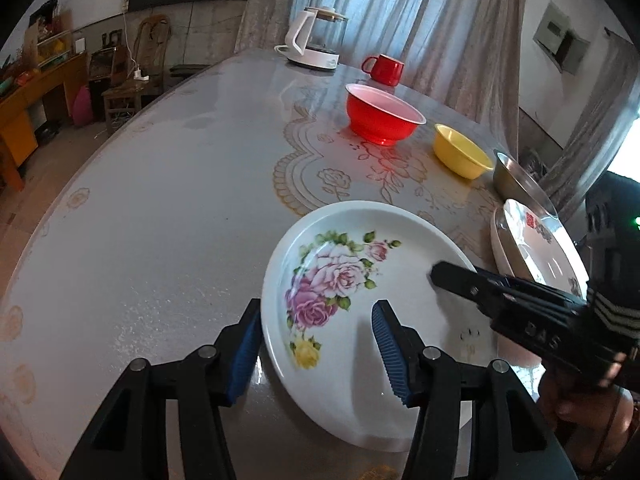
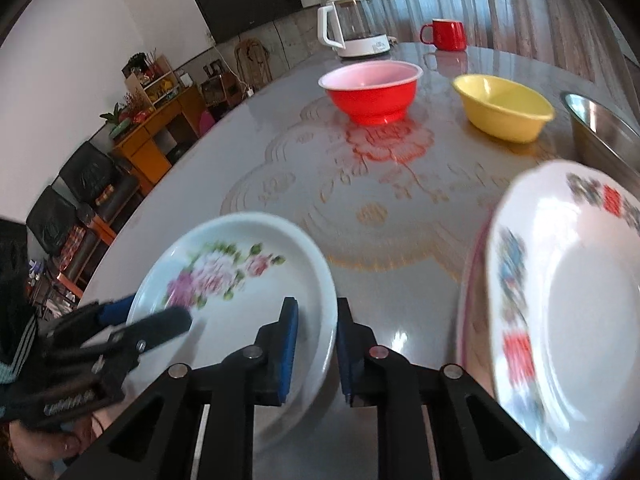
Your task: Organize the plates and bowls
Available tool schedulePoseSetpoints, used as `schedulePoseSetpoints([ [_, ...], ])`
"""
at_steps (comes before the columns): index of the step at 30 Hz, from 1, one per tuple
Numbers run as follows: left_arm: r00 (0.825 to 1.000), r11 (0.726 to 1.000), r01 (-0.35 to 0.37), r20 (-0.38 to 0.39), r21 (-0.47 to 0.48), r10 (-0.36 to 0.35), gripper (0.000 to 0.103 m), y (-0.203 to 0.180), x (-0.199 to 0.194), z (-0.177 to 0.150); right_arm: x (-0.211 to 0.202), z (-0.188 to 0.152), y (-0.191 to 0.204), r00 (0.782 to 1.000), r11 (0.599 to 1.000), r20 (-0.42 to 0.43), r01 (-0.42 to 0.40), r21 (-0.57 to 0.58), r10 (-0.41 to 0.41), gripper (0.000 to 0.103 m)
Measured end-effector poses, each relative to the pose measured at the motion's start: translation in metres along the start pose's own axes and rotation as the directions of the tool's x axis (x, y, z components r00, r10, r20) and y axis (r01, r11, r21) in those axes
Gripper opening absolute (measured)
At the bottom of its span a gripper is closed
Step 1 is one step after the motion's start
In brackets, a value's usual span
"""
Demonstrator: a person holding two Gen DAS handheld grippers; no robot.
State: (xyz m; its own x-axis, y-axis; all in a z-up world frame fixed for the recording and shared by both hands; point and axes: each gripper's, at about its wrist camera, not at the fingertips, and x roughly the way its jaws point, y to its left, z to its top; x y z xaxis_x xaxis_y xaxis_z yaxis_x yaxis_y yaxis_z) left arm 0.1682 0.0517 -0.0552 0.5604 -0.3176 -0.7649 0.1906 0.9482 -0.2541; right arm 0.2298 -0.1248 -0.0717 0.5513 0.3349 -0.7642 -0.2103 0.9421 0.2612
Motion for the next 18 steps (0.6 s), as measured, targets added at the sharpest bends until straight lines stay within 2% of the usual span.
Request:
schedulePoseSetpoints([
  [4,1.0,1.0,-0.002,0.004,0.015,0.002,0.056,-0.001,0.001,0.0,0.004,0.003,-0.001,0.999,0.999,0.015,-0.031,0.02,0.031,0.021],
  [11,0.999,0.999,0.05,0.015,0.001,-0.05,0.049,0.009,-0.003,-0.003,-0.008,-0.014,0.0,0.998,0.998,0.0,-0.064,-0.012,0.064,0.021],
  [14,0.998,0.998,0.059,0.022,-0.011,-0.059,0.049,0.01,-0.002,0.0,-0.011,-0.019,0.004,0.999,0.998,0.017,-0.048,-0.035,0.048,0.025],
  [18,0.999,1.0,0.008,0.038,0.015,-0.009,0.049,0.008,0.002,0.003,-0.009,-0.019,0.018,1.0,0.993,0.022,0.024,-0.114,-0.022,0.023],
])
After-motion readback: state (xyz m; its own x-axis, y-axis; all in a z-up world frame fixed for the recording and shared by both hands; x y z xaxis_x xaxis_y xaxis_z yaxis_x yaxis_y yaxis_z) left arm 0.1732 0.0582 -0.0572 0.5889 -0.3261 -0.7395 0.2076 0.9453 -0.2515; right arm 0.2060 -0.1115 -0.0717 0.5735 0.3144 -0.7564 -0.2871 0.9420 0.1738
